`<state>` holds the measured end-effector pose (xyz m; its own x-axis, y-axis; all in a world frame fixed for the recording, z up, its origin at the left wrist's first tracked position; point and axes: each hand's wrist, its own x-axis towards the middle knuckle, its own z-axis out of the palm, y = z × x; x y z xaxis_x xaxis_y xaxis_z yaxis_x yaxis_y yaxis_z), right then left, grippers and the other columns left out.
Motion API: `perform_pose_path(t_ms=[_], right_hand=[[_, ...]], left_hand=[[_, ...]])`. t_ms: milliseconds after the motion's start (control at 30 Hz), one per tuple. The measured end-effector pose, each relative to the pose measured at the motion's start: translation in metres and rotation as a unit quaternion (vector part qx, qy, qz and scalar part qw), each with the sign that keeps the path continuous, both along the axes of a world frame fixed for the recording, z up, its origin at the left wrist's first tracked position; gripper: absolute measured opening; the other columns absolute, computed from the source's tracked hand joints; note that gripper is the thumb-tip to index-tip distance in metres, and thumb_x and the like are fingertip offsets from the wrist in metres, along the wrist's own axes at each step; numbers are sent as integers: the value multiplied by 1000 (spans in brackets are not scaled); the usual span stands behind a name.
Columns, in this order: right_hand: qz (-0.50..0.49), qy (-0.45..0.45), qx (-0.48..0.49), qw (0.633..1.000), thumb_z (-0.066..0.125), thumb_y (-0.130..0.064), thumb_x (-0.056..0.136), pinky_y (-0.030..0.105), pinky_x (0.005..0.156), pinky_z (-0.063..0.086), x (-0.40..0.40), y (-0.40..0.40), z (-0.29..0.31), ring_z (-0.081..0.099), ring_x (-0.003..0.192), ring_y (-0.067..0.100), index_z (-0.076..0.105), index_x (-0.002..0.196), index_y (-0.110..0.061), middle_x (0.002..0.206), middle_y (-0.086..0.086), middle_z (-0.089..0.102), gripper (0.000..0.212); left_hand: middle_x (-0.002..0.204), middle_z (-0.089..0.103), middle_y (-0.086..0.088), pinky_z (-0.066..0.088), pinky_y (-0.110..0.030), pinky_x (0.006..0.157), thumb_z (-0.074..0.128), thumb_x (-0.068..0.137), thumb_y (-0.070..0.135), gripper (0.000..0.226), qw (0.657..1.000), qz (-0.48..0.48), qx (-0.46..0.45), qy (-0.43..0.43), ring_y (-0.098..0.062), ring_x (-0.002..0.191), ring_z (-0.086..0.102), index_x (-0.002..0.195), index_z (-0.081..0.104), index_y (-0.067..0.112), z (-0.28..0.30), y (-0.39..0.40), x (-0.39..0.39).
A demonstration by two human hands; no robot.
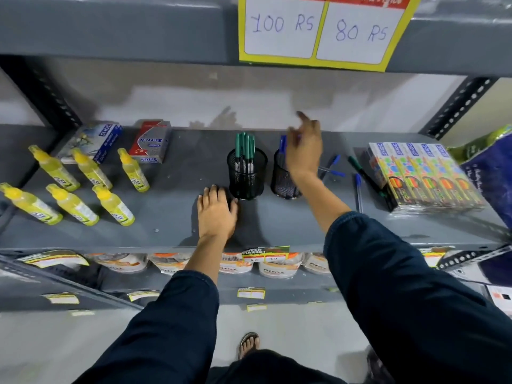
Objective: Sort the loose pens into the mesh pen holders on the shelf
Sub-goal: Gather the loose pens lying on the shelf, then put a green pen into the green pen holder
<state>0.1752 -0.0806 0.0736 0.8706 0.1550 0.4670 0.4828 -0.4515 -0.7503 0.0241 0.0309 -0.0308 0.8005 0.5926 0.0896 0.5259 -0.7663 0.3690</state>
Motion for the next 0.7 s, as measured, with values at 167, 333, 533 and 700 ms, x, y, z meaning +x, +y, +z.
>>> perform_pose_path(t_ms=[167,333,533,700], right_hand=[[-133,65,-119,982,39,4,91,39,97,44,48,-75,-25,54,113,35,53,123,1,126,22,54,36],[-102,138,-359,917,42,2,92,46,101,43,85,-113,-47,48,122,43,52,122,6,130,29,52,32],[-90,152,-445,878,44,5,90,46,94,48,100,-117,-55,55,116,42,57,119,4,125,29,58,31],[-90,113,-464,874,44,8,89,48,89,50,106,-114,-55,57,112,44,59,114,7,119,31,60,29]], left_hand=[[145,36,-22,15,-47,115,39,95,31,48,1000,0,9,-4,-37,137,26,132,37,1,-2,-1,-1],[146,35,-22,14,-47,116,39,95,31,48,1000,2,9,-4,-37,138,25,132,37,1,-4,0,2],[146,34,-22,14,-47,116,38,95,32,48,1000,6,14,1,-38,138,24,132,37,1,-4,0,2],[146,34,-21,14,-47,117,38,95,32,48,1000,8,15,-1,-37,138,23,133,37,2,-3,0,2]])
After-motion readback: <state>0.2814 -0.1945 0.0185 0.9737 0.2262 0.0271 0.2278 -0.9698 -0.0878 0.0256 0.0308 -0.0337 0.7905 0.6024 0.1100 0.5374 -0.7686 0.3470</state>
